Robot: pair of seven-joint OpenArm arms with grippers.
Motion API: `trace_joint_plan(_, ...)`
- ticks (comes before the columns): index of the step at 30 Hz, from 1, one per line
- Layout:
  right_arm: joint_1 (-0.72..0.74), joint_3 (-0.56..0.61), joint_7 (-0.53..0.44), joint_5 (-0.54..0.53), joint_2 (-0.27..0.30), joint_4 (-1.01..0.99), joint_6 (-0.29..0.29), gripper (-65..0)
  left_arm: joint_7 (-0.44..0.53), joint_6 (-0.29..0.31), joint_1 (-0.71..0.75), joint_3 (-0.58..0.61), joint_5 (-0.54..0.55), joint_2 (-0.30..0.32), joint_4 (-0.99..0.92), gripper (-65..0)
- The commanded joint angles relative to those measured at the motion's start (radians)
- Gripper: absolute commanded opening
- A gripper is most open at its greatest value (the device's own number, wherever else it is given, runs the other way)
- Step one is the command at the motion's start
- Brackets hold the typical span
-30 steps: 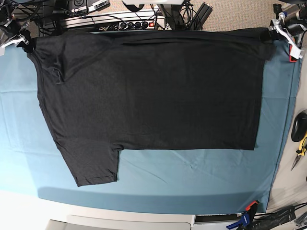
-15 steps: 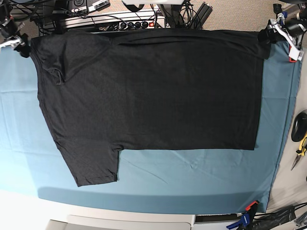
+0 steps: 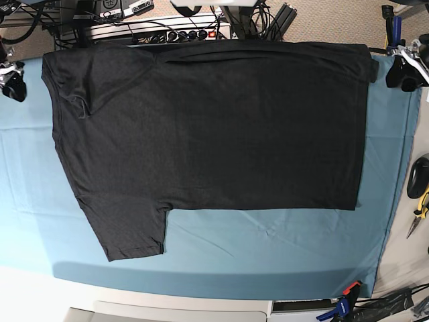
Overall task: Fold the T-shirt properly
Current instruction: 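Open both grippers and raise them off the shoulders, then move both grippers to the shirt's side edges near the hem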
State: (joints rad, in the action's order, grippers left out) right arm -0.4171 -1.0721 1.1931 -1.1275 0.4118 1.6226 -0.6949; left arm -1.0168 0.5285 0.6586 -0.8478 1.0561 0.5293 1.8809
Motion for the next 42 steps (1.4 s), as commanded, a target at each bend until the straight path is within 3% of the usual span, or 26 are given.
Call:
trace_joint_plan(1, -0.011, -0.001, -0.017, -0.041, 0.009, 0.021, -0.003, -40.5, 0.015, 0.003, 0.006, -0.012, 0.005, 0.019, 0.015, -35.4)
trace_joint_plan(9, 0.002, 0.100, -0.053, -0.053, -0.115, 0.022, -0.003, -40.5, 0.048, 0.003, 0.003, -0.012, 0.002, 0.019, 0.015, -35.4)
trace_joint_plan(12, 0.061, 0.157, -0.080, 0.016, -0.144, 0.022, -0.003, -40.5, 0.066, -0.040, -0.026, -0.012, 0.002, 0.020, 0.015, -35.6)
trace_joint_plan(15, 0.154, 0.226, -0.132, 0.140, -0.154, 0.022, -0.003, -40.5, 0.055, -0.042, -0.077, -0.006, 0.002, 0.037, 0.015, -35.6)
trace_joint_plan(18, 0.270, 0.309, -0.177, 0.288, -0.153, 0.022, 0.012, -40.5, 0.056, -0.065, -0.135, 0.044, -0.022, 0.093, 0.014, -35.6)
trace_joint_plan(26, 0.543, 0.510, -0.306, 0.639, -0.154, 0.003, 0.095, -40.5, 0.167, -0.172, -0.350, 0.278, -0.278, 0.226, -0.030, -36.7)
trace_joint_plan(30, 0.700, 0.543, -0.360, 0.754, -0.154, -0.157, 0.124, -40.5, 0.213, -0.196, -0.510, 0.427, -0.342, 0.232, -0.160, -36.7)
trace_joint_plan(37, 1.005, 0.539, -0.409, 0.755, -0.151, -0.647, 0.131, -40.5, 0.219, -0.188, -0.911, 0.685, -0.328, 0.222, -0.513, -36.7)
trace_joint_plan(42, 1.144, 0.539, -0.517, 0.870, -0.151, -0.917, 0.142, -40.5, 0.234, -0.183, -1.180, 0.756, -0.325, 0.176, -0.879, -36.7)
